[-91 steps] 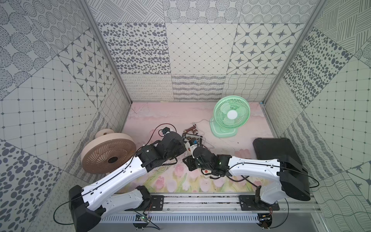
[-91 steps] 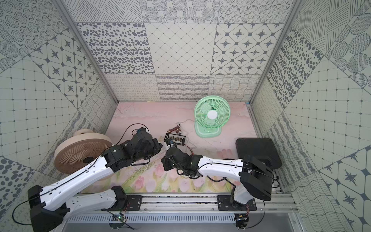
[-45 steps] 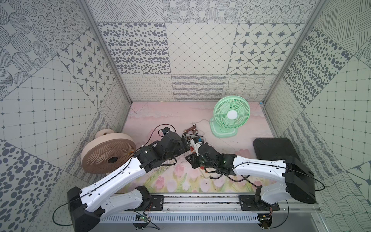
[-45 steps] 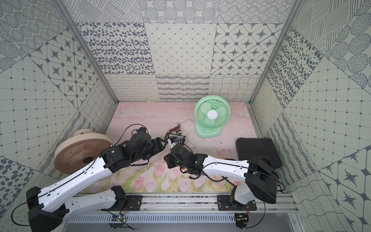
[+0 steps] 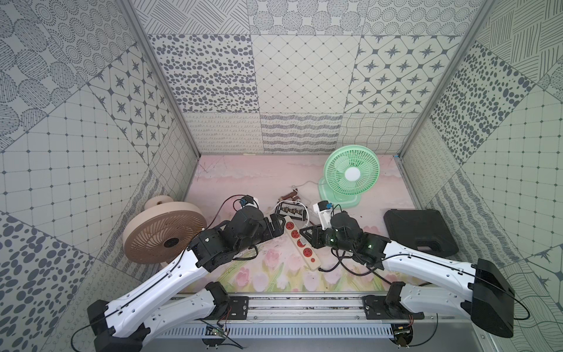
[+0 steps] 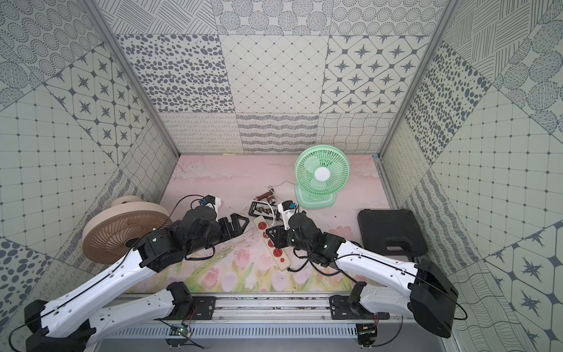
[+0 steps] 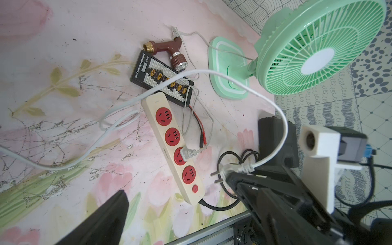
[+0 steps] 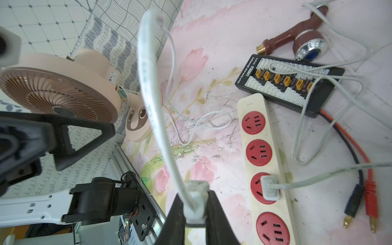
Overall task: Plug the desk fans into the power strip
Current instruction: Pick up the plug from the center of the board.
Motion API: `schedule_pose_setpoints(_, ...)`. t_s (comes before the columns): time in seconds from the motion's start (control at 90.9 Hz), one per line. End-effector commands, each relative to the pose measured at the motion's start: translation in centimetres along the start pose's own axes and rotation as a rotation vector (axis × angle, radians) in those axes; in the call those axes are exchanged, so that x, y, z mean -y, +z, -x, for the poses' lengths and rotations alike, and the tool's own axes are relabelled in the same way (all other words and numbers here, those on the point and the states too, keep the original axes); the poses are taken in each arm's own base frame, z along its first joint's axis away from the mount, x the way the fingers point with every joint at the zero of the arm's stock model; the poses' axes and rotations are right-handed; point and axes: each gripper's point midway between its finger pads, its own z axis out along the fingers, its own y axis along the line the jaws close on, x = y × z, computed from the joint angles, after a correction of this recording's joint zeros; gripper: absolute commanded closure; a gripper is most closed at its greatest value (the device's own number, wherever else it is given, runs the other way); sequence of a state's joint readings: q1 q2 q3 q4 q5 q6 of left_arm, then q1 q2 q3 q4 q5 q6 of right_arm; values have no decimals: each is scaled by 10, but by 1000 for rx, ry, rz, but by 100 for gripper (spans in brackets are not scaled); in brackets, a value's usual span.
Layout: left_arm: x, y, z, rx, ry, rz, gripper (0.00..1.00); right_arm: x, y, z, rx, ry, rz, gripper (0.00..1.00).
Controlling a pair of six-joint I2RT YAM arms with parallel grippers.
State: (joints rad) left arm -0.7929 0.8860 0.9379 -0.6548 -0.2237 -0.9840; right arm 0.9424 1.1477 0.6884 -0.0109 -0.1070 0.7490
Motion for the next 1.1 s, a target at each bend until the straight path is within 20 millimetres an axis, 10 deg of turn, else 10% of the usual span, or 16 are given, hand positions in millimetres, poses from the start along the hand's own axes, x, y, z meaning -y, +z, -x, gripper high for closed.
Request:
schedule_pose_setpoints(0.0,-7,-2,-18,-72,117,-7,1,-19,-8,4,-16,23,116,100)
schedule_pose_setpoints(0.385,21,9,-55,-183,262,-279,28,-51,-18,31,-48,179,313,100)
schedule_pose_setpoints(1.089,40,26,-47,-122,467,-337,52,-60,-8,20,-170,311,364,100)
